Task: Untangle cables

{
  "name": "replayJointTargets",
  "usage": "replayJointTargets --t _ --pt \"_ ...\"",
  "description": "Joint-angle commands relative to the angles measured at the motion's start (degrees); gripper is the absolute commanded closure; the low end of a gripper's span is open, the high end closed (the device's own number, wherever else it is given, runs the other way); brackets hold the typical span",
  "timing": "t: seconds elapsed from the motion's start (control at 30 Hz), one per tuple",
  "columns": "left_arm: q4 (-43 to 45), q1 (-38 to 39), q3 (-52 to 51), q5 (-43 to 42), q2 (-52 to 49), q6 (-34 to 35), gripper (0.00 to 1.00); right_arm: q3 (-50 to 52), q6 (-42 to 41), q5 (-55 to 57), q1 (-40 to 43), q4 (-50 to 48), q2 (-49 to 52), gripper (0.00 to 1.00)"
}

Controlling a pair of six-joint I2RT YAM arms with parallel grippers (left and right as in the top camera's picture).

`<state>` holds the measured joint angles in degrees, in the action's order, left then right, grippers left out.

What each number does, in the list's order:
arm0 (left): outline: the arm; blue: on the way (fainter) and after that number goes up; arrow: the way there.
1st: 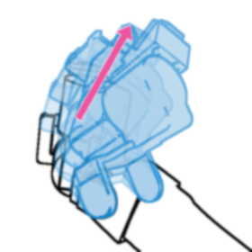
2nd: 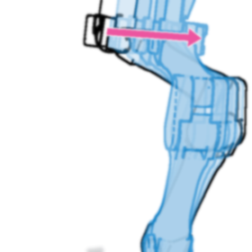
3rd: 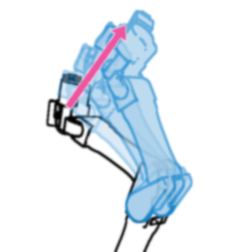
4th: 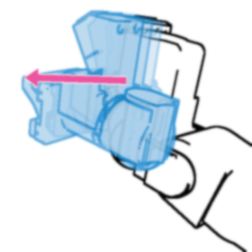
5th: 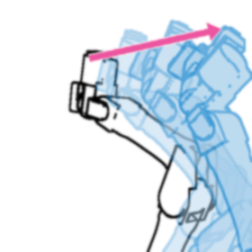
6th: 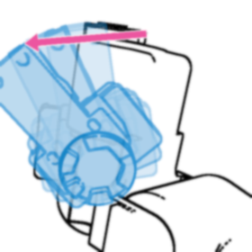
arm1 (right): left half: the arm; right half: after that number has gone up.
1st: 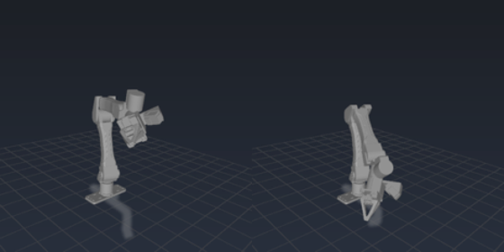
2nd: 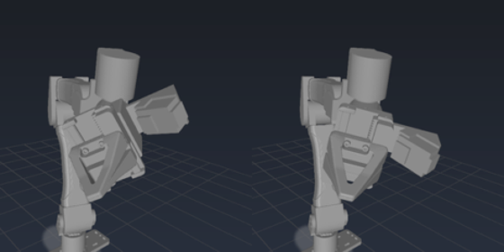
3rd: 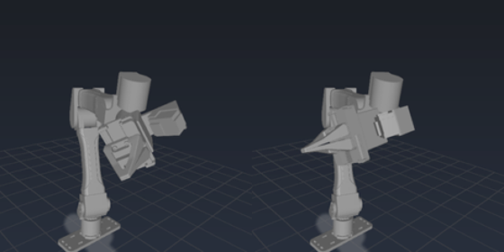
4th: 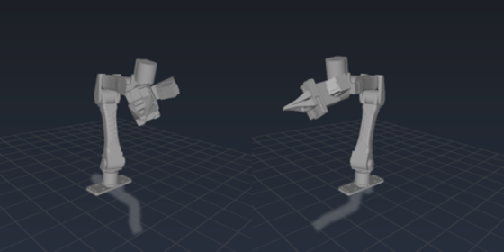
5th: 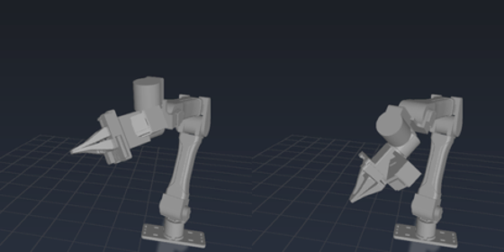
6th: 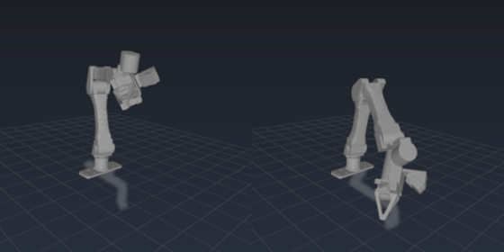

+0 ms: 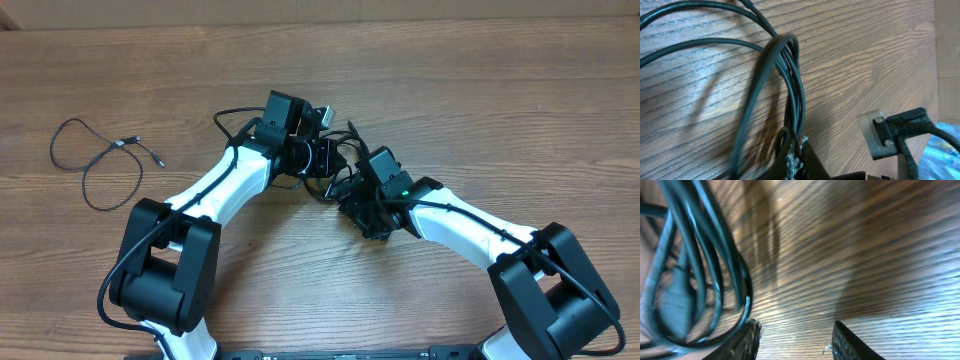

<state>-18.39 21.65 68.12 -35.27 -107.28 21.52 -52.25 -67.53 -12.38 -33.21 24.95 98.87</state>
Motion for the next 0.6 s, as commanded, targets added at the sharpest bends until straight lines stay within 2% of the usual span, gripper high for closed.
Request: replayJointTargets --t 0.0,0.1,0.2,0.23,0.3,0.4,0.57 --pt "0.2 -0.7 0.5 -2.2 -0.7 -1.1 0.96 0.6 -0.2 2.5 -0.6 -0.2 0.3 0.55" --pt "0.0 -1.2 0.5 0.3 -0.7 -4.8 0.96 0.6 -0.2 3.2 -0.6 -0.2 0.3 0.55" --pt "-0.4 -1.2 0.5 2.8 -0.7 -4.8 0.96 0.6 -0.2 3.4 -0.6 -0.1 0.3 0.55" --pt "-0.5 -1.2 0.5 2.8 -0.7 -4.8 0.96 0.6 -0.1 3.3 -0.6 0.1 0.3 0.5" --pt "-0.7 -1.2 0.5 2.8 -0.7 -4.8 0.96 0.5 1.0 3.1 -0.3 0.1 0.3 0.47" --pt "-1.0 -1.3 0.5 2.9 -0.7 -5.3 0.96 0.4 4.0 -0.4 1.8 0.0 0.3 0.47" --pt "-1.1 -1.2 0.5 2.9 -0.7 -6.6 0.94 0.4 4.2 -4.6 5.9 0.0 0.3 0.46"
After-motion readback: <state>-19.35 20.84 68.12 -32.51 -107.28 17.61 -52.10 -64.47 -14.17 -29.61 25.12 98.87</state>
